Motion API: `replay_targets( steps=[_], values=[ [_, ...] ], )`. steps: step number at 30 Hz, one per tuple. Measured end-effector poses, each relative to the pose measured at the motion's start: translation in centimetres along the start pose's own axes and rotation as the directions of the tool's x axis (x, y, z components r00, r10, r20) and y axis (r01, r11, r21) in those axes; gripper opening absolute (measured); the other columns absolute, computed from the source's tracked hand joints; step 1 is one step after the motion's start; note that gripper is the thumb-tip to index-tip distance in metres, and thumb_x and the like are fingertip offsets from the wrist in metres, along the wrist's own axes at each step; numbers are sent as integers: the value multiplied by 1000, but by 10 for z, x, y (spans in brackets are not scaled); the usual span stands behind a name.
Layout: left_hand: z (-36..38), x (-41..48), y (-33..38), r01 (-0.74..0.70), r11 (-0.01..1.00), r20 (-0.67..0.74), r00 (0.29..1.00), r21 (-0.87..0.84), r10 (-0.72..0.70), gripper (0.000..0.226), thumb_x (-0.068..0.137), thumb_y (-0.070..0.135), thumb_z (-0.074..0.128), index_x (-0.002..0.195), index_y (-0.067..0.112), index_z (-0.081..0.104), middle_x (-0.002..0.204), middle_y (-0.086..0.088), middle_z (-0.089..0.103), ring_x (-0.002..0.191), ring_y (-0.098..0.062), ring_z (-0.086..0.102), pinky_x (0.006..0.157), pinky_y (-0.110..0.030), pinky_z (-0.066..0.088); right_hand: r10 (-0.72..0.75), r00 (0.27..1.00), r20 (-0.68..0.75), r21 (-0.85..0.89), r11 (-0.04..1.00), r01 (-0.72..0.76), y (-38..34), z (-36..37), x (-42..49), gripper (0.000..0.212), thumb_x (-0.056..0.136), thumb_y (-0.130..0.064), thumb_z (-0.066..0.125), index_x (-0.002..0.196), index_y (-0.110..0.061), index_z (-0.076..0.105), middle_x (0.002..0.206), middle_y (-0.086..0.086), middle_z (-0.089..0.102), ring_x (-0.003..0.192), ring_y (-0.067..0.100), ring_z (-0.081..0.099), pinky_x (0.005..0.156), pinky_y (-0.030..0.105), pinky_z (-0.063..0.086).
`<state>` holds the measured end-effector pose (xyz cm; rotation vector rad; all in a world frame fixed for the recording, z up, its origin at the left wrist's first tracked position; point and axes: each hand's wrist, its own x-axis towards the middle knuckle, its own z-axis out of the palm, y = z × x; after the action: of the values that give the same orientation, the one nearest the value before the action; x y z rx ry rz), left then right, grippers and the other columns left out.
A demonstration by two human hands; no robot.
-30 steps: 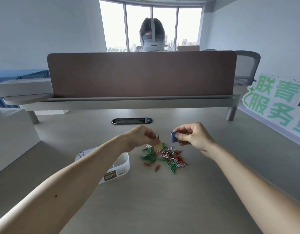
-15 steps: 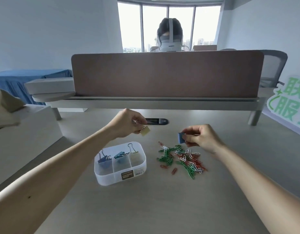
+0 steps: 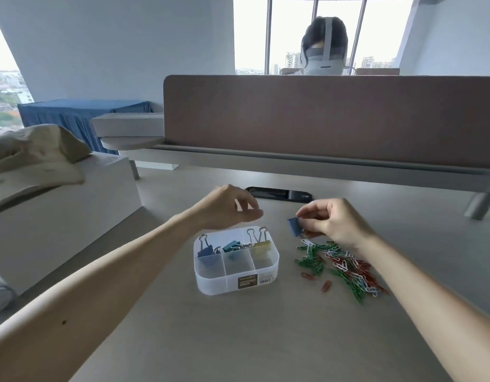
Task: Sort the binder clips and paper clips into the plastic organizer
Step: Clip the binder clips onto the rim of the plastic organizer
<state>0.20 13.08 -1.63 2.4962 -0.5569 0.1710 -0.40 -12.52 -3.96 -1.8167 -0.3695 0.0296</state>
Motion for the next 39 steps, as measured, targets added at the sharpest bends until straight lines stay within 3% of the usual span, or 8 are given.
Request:
replay_targets(
  steps=[3,9,15,20,25,33,36,39],
  values=[
    [-16,-12,1,11,981,-32,999,-196,-17,19,76,41,72,89,28,71,80,9,71,69,-8,66,68,-26,56,-52,996,74,-15,998,54,-17,30,14,8,75,-3,76,75,-8,70,66,5,72,60,22,68,61,29,59],
    [-33,-41,-9,50,990,30,998,-132,-47,21,74,24,80,94,19,73,76,3,73,68,-16,69,66,-26,55,-103,968,231,2,994,106,-44,88,29,15,81,-12,73,96,-14,72,83,6,74,69,24,73,66,30,59],
    [-37,-69,-39,203,979,-55,977,-36,-205,10,69,34,77,72,25,74,68,9,70,64,-6,61,64,-27,50,8,999,-41,-351,936,-22,-25,76,40,15,86,-15,58,82,-18,72,50,-13,64,46,8,61,44,22,48],
    [-23,-79,-47,179,979,-27,984,97,-178,12,73,40,76,82,32,75,79,14,59,66,4,51,51,-10,35,265,964,11,-427,873,-235,-11,72,38,19,85,-20,57,78,-13,73,61,4,64,45,17,60,46,24,49],
    [-21,-86,-55,191,979,7,982,-67,-190,5,72,29,77,74,32,74,67,16,68,59,2,57,53,-10,42,369,915,166,-493,834,-247,-5,76,36,21,88,-24,62,81,-9,76,67,6,72,51,13,64,48,25,53],
    [-21,-88,-57,91,990,-135,985,-110,-105,19,74,21,78,89,30,72,74,19,69,59,-4,62,54,-11,46,-204,977,60,-618,761,197,4,80,30,18,83,-11,60,81,-10,77,86,1,76,56,-7,61,54,3,45],
    [-23,-84,-52,19,999,-185,983,44,-11,23,80,18,73,99,30,73,80,17,64,58,-1,59,53,-8,42,-270,963,30,-620,751,229,5,81,27,21,81,-12,57,73,0,72,77,15,74,63,18,70,60,33,56],
    [-28,-82,-48,-21,985,-143,989,171,46,23,81,13,67,92,31,74,83,13,62,63,-2,60,59,-21,51,-304,952,13,-621,744,246,3,82,26,22,81,-11,55,74,4,69,70,20,71,50,22,63,53,39,52]
  ],
)
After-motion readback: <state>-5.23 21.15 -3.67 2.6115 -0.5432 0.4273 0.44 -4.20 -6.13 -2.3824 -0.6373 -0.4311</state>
